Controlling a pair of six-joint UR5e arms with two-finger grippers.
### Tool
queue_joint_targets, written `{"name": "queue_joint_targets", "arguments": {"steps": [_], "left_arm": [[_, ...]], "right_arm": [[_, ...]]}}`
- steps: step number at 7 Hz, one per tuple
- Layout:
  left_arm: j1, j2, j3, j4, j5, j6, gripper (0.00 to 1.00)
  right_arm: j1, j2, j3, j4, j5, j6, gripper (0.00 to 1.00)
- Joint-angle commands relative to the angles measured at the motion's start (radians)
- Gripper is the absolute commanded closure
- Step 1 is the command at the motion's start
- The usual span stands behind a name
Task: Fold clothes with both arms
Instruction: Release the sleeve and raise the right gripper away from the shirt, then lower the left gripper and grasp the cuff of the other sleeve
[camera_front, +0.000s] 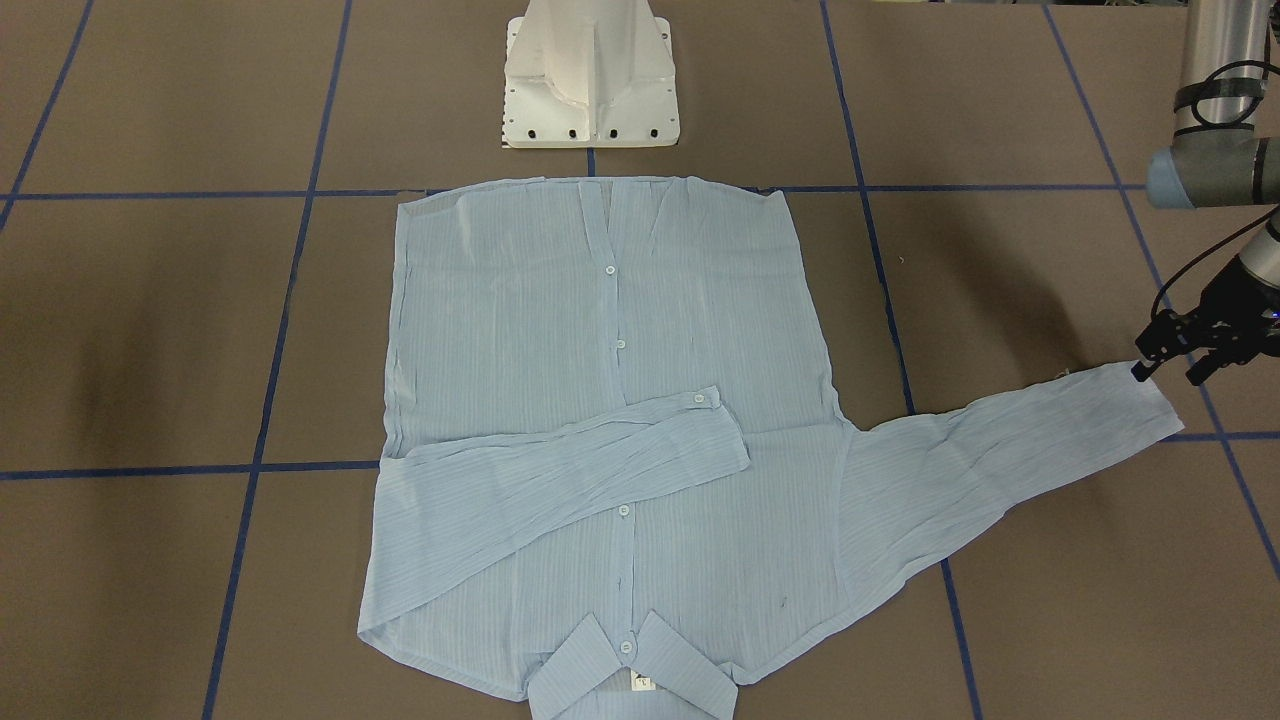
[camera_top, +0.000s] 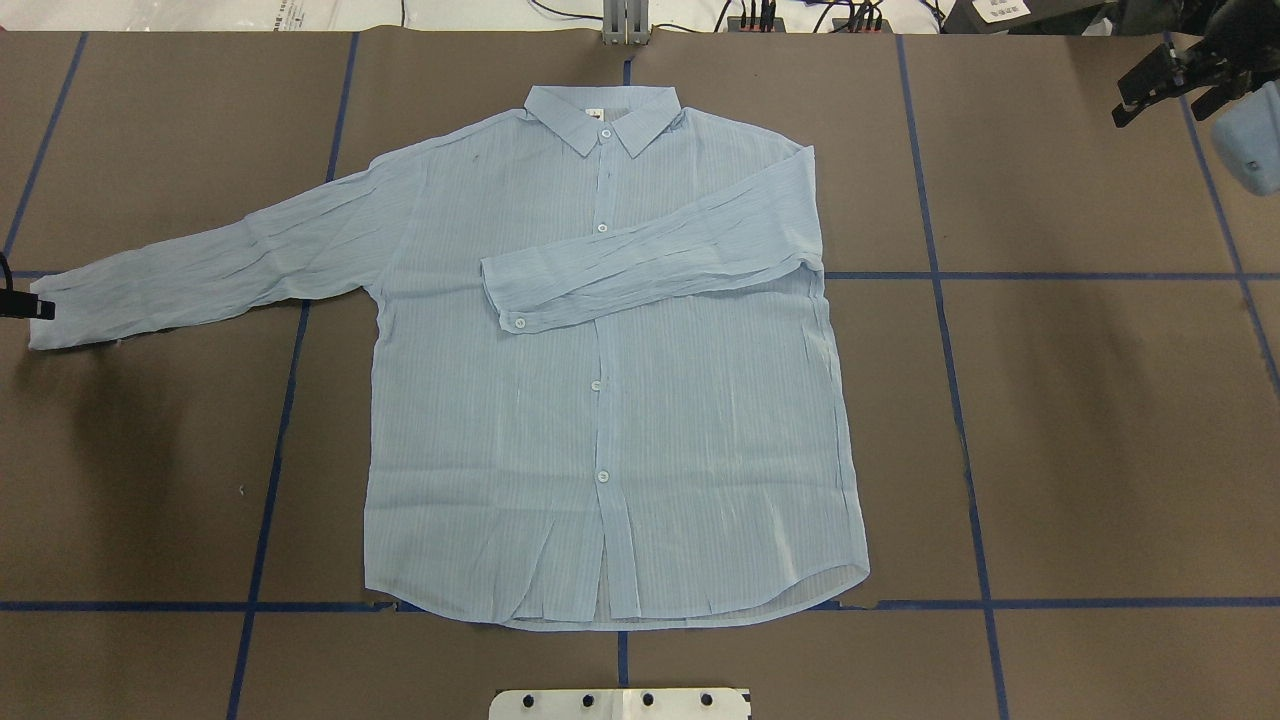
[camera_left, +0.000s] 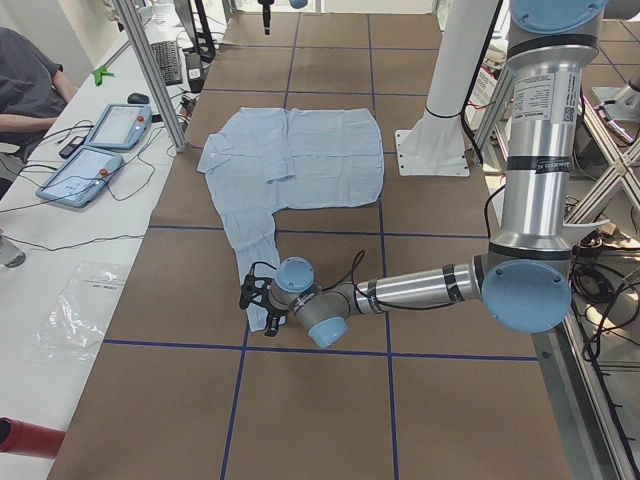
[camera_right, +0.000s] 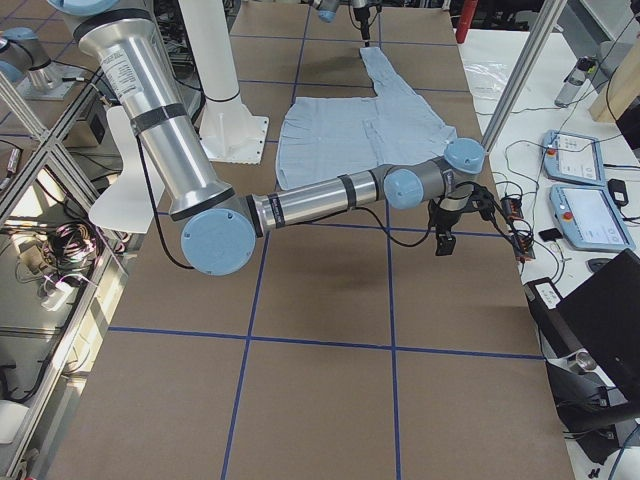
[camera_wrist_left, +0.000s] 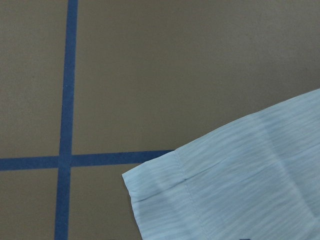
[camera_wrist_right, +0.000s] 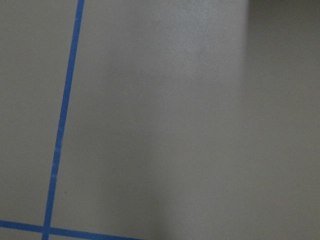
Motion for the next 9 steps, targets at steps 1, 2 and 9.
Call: {"name": "queue_joint_targets", "arguments": {"steps": [1, 2, 9], "left_arm": [[0.028, -0.009, 0.018, 0.001, 0.003, 0.001, 0.18], [0.031, -0.009, 0.018, -0.001, 0.003, 0.001, 0.18], [0.053, -0.006, -0.006, 0.001, -0.006, 0.007, 1.00]], "right_arm": [[0.001, -0.004, 0.002, 0.001, 0.000, -0.003, 0.00], [0.001, -0.004, 0.000, 0.003, 0.002, -0.003, 0.00], [0.001, 0.002, 0.004, 0.005, 0.010, -0.002, 0.00]]}}
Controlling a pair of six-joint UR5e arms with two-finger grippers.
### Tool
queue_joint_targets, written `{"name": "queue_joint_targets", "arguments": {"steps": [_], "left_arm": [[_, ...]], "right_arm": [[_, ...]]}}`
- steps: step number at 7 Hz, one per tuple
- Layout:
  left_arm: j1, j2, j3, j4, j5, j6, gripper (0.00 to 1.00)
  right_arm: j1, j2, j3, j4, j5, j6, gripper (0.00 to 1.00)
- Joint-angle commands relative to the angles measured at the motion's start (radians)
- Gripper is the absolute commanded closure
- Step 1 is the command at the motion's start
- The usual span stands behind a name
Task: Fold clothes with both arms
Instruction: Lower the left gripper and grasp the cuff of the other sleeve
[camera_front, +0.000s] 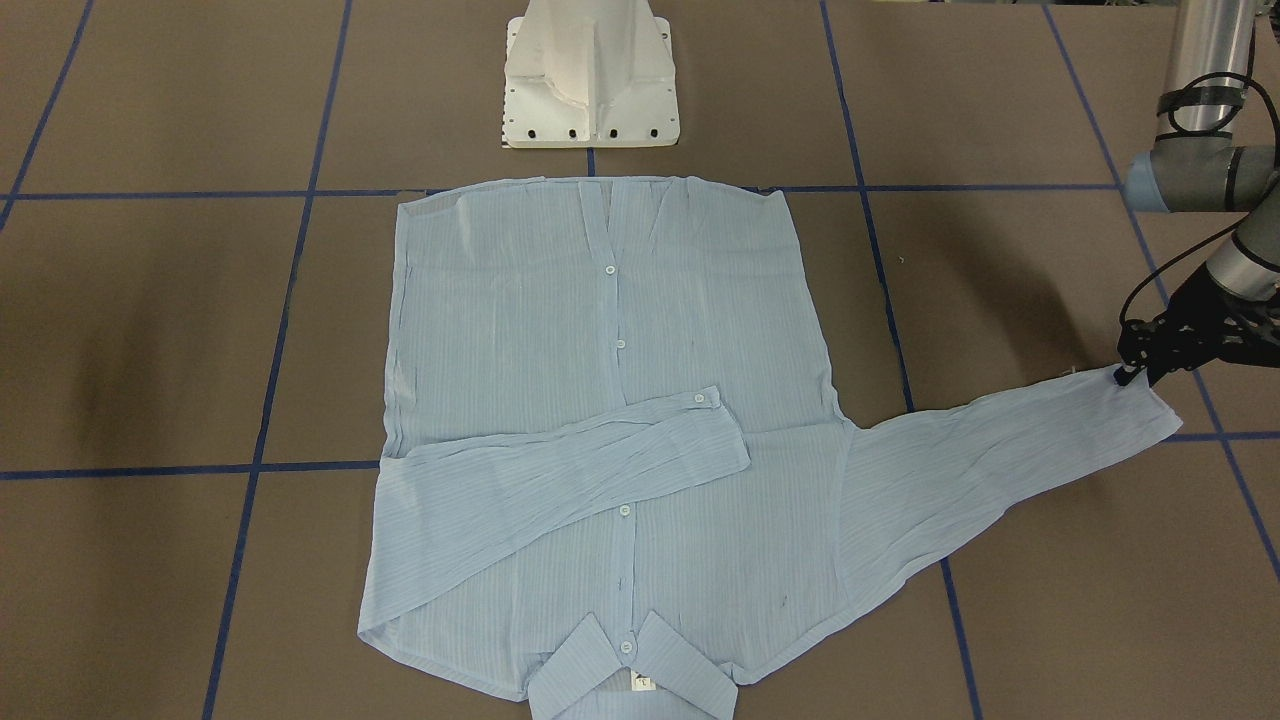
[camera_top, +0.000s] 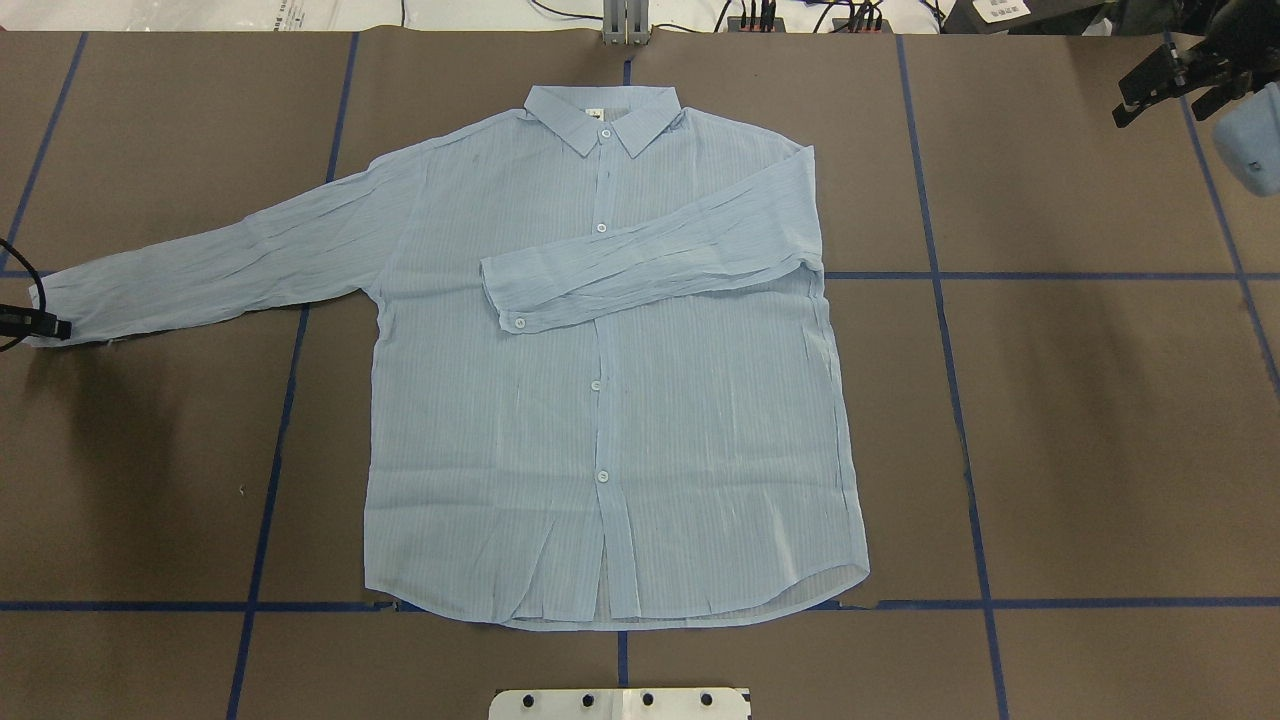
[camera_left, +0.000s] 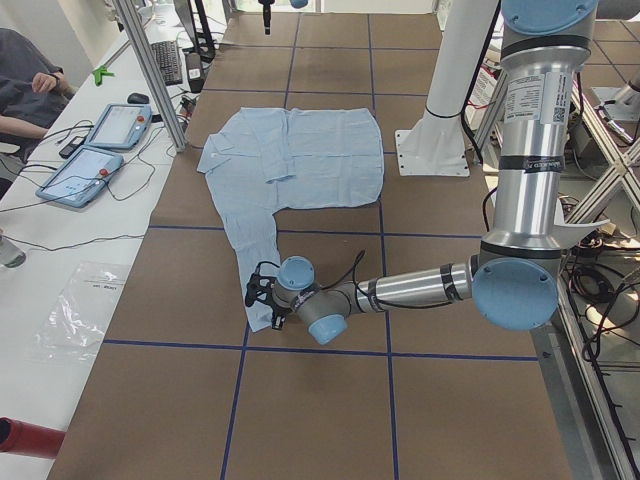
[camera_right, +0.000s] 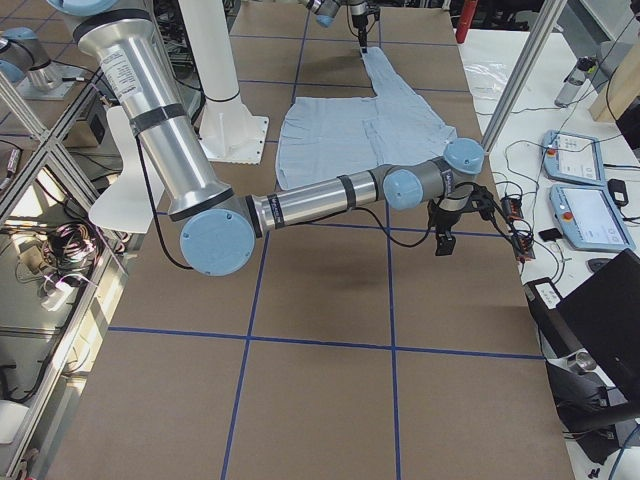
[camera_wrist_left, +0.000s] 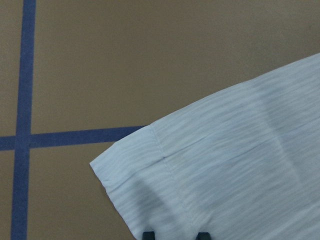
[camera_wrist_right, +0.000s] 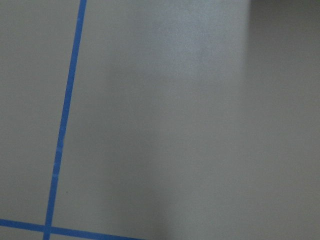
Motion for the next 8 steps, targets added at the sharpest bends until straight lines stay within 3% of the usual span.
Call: {"name": "queue_joint_targets", "arguments": {"steps": [1, 4, 5, 7, 8], "left_arm": [[-0.002, 0.003, -0.042, 0.007, -0.010, 0.005, 1.00], [-0.004, -0.003, -0.216, 0.021, -0.008, -0.007, 1.00], [-0.003, -0.030, -0.268, 0.106, -0.012, -0.012, 1.00], [0.000, -0.157, -0.364, 0.281, -0.048, -0.207, 1.00], [0.053, -0.229, -0.361, 0.285, -0.079, -0.319, 1.00]], "right_arm": [[0.000, 0.001, 0.001, 0.001, 0.010, 0.000, 0.00], [-0.001, -0.002, 0.001, 0.004, 0.010, 0.003, 0.00], [-0.001, -0.002, 0.000, 0.004, 0.008, 0.005, 0.00], [-0.001, -0.003, 0.000, 0.006, 0.007, 0.008, 0.00], [-0.003, -0.003, 0.000, 0.006, 0.007, 0.009, 0.00]]}}
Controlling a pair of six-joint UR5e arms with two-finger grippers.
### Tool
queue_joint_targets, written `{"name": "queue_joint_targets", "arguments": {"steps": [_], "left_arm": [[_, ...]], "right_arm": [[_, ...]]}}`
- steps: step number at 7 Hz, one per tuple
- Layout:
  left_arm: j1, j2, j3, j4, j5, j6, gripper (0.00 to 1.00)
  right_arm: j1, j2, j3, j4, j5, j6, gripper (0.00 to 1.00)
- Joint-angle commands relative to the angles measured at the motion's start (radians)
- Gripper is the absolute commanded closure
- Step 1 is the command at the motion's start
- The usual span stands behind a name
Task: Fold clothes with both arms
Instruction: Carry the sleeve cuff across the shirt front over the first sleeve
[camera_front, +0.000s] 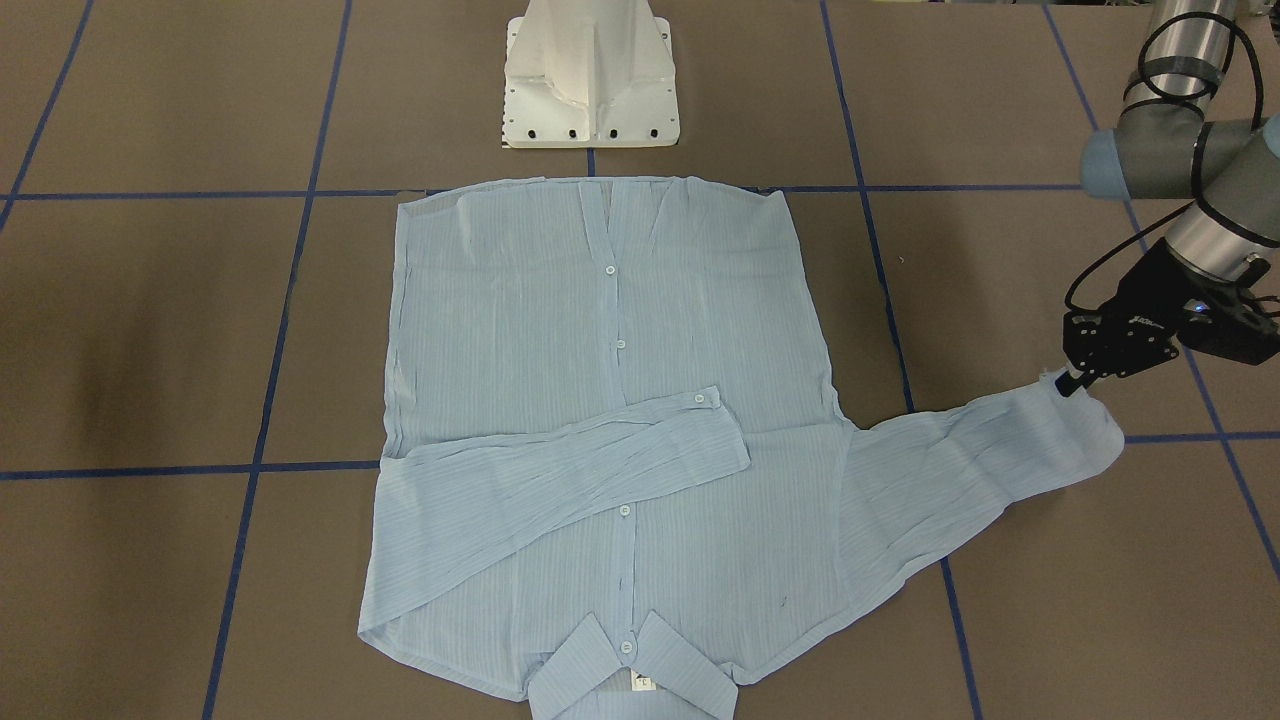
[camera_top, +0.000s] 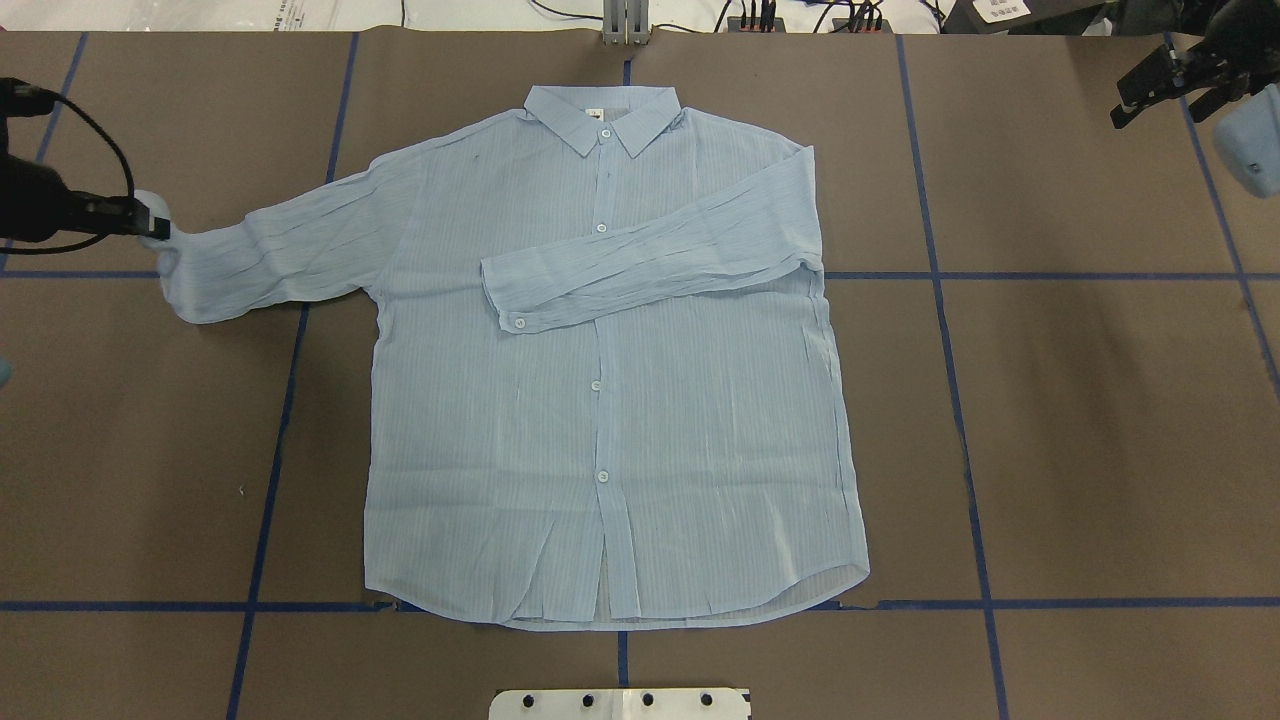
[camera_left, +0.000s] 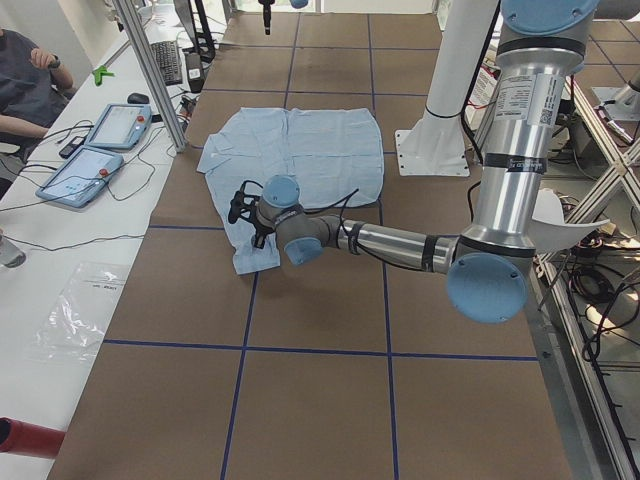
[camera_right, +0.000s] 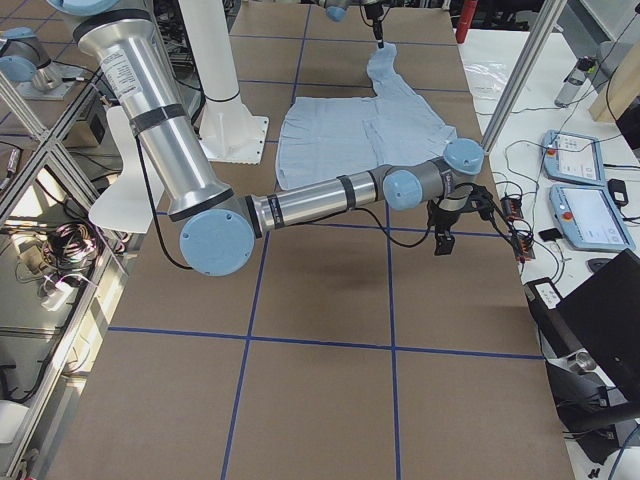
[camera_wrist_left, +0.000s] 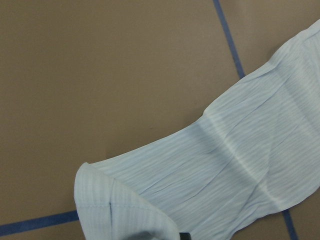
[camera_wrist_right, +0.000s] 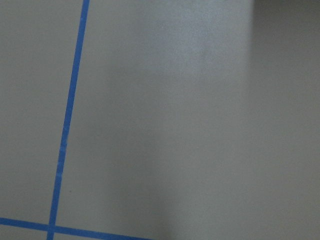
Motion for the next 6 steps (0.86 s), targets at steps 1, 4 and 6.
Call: {"name": "queue_joint_targets", "arguments": {"steps": [1, 4, 6], "left_arm": [[0.129, -0.172, -0.002, 0.040, -0.030, -0.251, 1.00], [0.252, -0.368, 0.072, 0.041, -0.005, -0.486, 1.00], [0.283, -0.468, 0.124, 0.041, 0.015, -0.563, 1.00]], "right_arm": [[-0.001, 0.000, 0.000, 0.001, -0.002, 0.003, 0.00], [-0.002, 0.000, 0.000, 0.001, -0.002, 0.003, 0.00], [-0.002, 0.001, -0.002, 0.001, -0.002, 0.002, 0.00]]}}
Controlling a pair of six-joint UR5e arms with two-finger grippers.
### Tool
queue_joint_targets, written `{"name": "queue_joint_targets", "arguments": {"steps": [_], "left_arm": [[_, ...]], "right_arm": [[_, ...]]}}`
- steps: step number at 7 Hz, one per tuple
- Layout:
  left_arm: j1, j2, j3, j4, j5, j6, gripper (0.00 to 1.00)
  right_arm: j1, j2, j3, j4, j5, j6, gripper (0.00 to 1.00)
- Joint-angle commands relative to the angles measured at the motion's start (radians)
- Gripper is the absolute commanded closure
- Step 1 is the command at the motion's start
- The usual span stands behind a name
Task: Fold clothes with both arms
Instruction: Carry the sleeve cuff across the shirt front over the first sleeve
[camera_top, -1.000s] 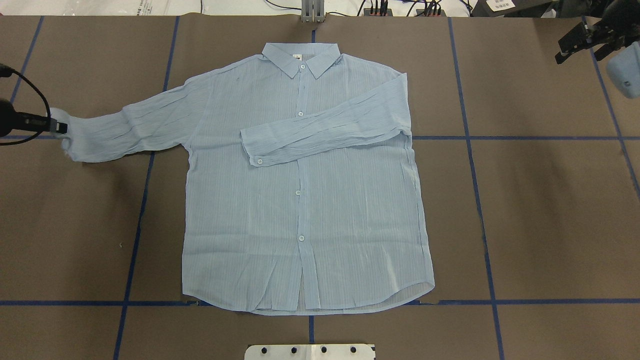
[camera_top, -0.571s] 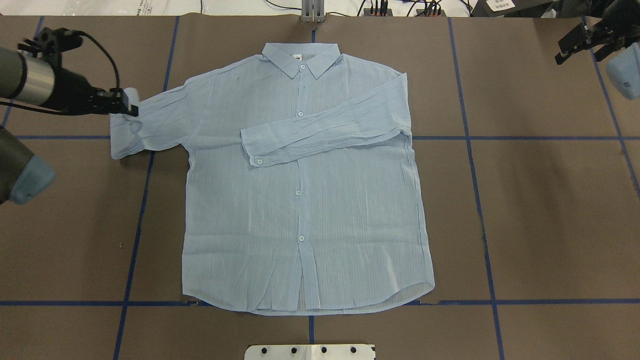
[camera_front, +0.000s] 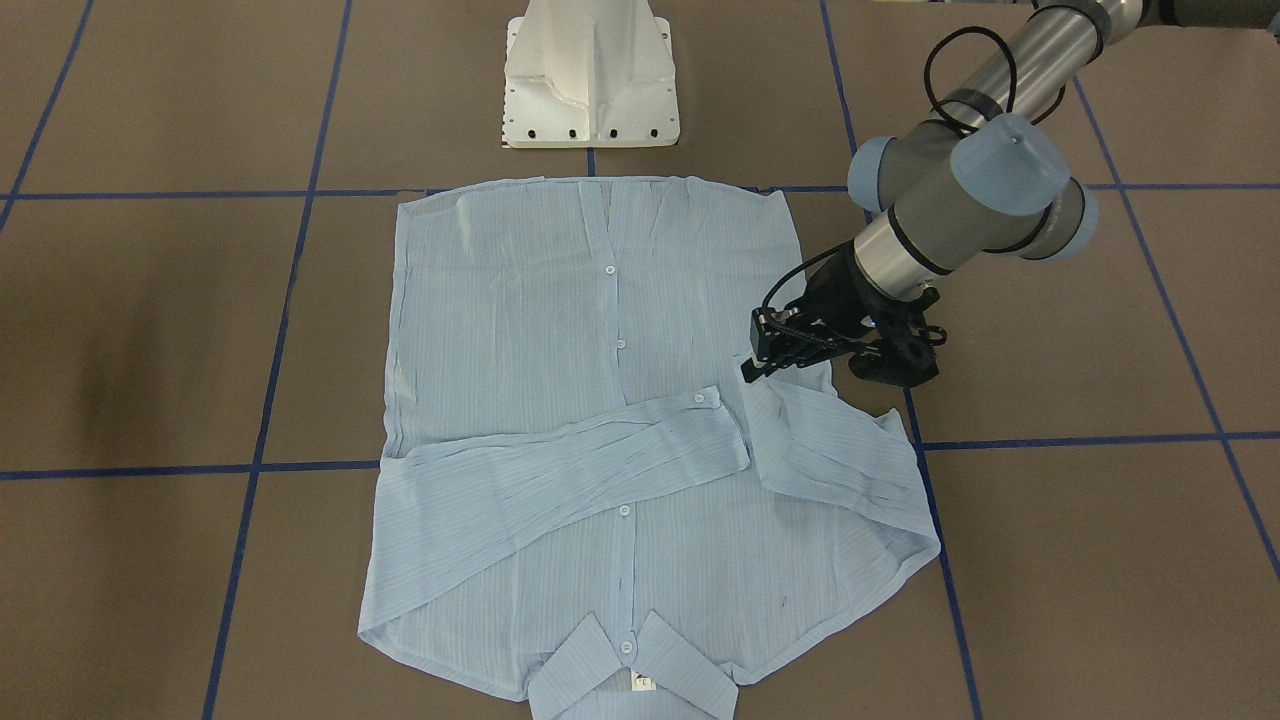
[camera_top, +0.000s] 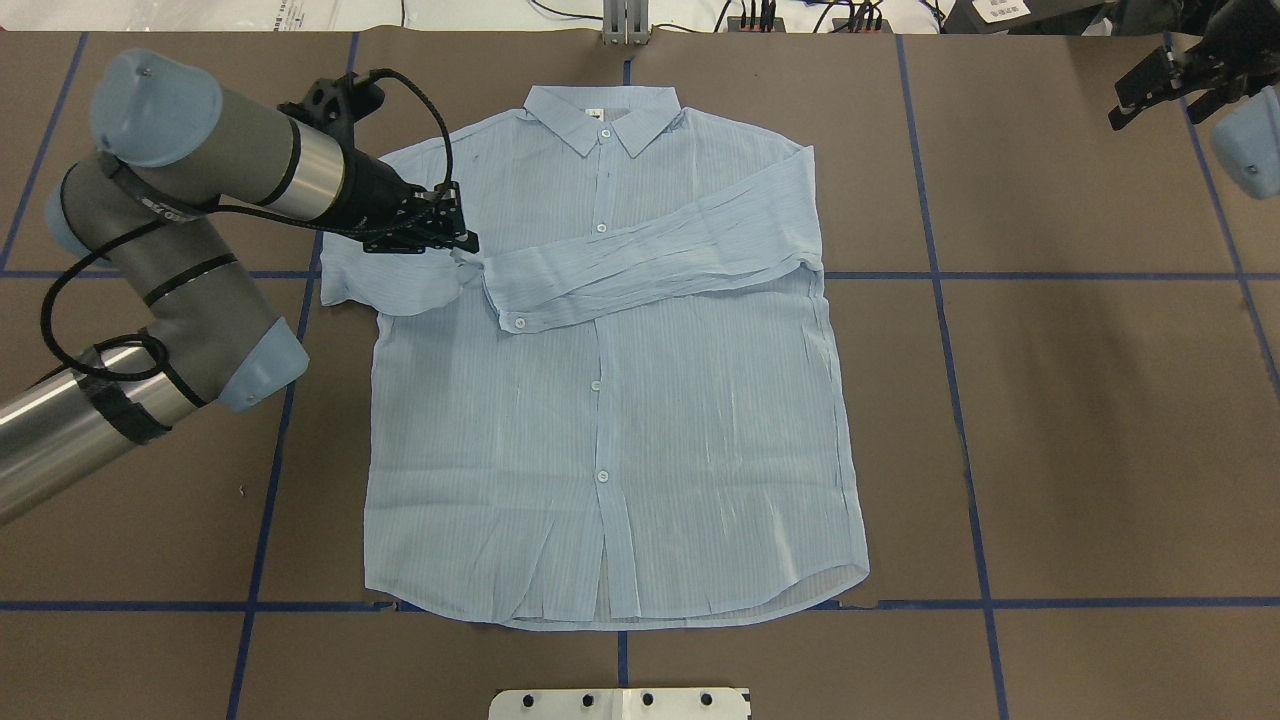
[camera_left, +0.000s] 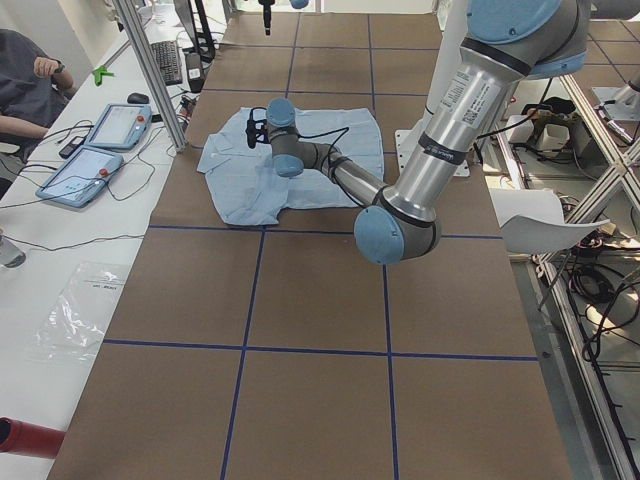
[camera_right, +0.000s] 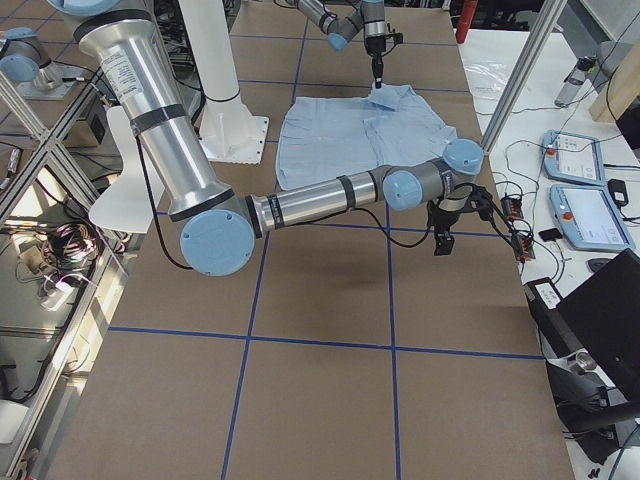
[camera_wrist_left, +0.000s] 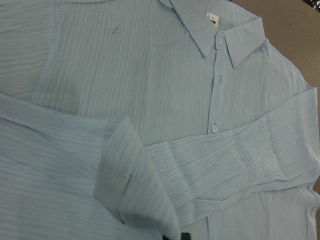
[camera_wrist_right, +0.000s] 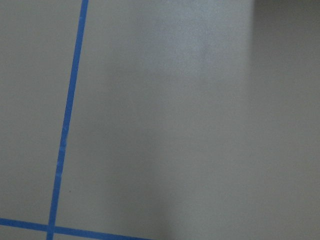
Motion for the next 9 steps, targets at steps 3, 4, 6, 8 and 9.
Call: {"name": "queue_joint_targets", "arguments": {"steps": [3, 4, 6, 8, 9], "left_arm": [[0.100, -0.194, 0.167, -0.004, 0.103, -0.085, 1.00], [0.115, -0.208, 0.191, -0.003, 0.106, -0.085, 1.00], [0.193, -0.255, 0.254, -0.009, 0.201, -0.085, 1.00], [0.227, -0.288, 0.281, -0.011, 0.204, -0.085, 1.00], [0.240, -0.286, 0.282, -0.014, 0.204, -0.085, 0.78]], "right_arm": [[-0.003, 0.004, -0.002, 0.000, 0.000, 0.006, 0.00], [-0.003, 0.000, 0.000, -0.002, 0.000, 0.006, 0.00], [-0.006, 0.000, 0.000, -0.002, 0.000, 0.006, 0.00], [-0.006, -0.002, 0.000, -0.002, 0.000, 0.006, 0.00], [-0.006, -0.005, 0.001, -0.002, 0.000, 0.006, 0.00]]}}
